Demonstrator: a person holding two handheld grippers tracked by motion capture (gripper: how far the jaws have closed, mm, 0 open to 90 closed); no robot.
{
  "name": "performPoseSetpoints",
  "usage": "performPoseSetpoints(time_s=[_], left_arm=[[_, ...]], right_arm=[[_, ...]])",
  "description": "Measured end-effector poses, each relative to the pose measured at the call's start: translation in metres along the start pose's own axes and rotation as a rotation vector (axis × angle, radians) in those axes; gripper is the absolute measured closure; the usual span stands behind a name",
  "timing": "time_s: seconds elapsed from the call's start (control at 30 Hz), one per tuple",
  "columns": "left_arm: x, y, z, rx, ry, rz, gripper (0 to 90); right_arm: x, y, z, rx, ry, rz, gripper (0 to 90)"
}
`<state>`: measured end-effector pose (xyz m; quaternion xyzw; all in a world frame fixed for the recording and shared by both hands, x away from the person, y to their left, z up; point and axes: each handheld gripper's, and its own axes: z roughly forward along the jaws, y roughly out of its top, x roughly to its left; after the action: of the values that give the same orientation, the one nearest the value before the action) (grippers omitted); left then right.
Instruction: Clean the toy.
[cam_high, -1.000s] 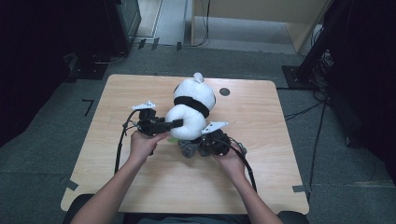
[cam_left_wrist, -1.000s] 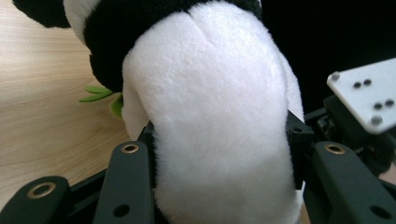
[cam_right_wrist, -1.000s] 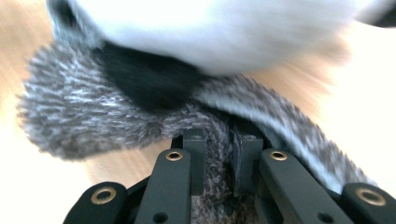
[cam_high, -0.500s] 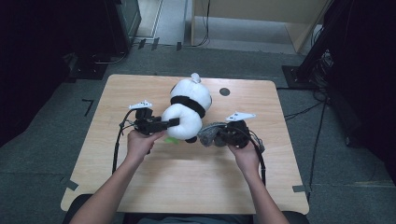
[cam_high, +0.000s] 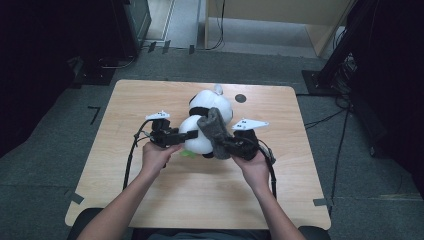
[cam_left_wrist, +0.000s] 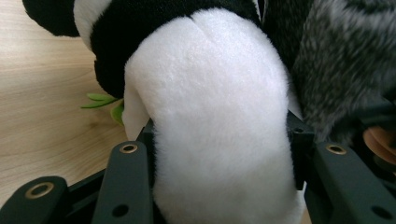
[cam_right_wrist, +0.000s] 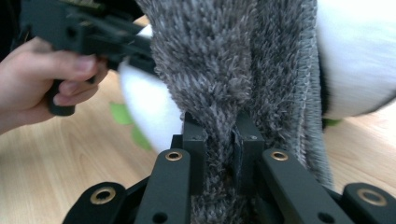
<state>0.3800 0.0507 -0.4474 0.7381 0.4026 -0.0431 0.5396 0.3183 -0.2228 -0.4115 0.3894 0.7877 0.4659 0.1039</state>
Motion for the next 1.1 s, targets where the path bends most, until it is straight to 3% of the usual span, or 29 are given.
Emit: performPoseSetpoints(time_s=[0.23, 0.43, 0.5, 0.6, 0.73, 0.87, 0.93, 1.1], left_arm=[[-0.001, 0.0, 0.001, 0.005, 0.015, -0.014, 50.9], [-0.001, 0.001, -0.001, -0.015, -0.023, -0.059, 50.8], [0.0, 0.002, -0.001, -0.016, -0.031, -0.068, 50.6], [-0.001, 0.004, -0.004, -0.028, -0.055, -0.08, 50.5], [-0.002, 0.006, -0.007, -0.038, -0.056, -0.066, 50.5], [0.005, 0.008, -0.013, -0.058, -0.082, -0.107, 50.5], [0.006, 0.009, -0.015, -0.063, -0.084, -0.105, 50.5], [0.006, 0.009, -0.014, -0.044, -0.094, -0.097, 50.4]], right_arm=[[0.034, -0.003, 0.023, 0.056, 0.06, -0.088, 79.9], [0.05, -0.016, 0.045, 0.085, 0.122, -0.144, 80.8], [0.051, -0.021, 0.052, 0.112, 0.116, -0.176, 81.0], [0.053, -0.029, 0.062, 0.182, 0.07, -0.236, 80.9], [0.045, -0.032, 0.066, 0.2, 0.053, -0.229, 81.0], [0.03, -0.033, 0.062, 0.211, 0.015, -0.212, 80.8], [0.02, -0.034, 0.059, 0.215, -0.017, -0.195, 80.6], [0.002, -0.033, 0.052, 0.211, -0.048, -0.152, 80.5]])
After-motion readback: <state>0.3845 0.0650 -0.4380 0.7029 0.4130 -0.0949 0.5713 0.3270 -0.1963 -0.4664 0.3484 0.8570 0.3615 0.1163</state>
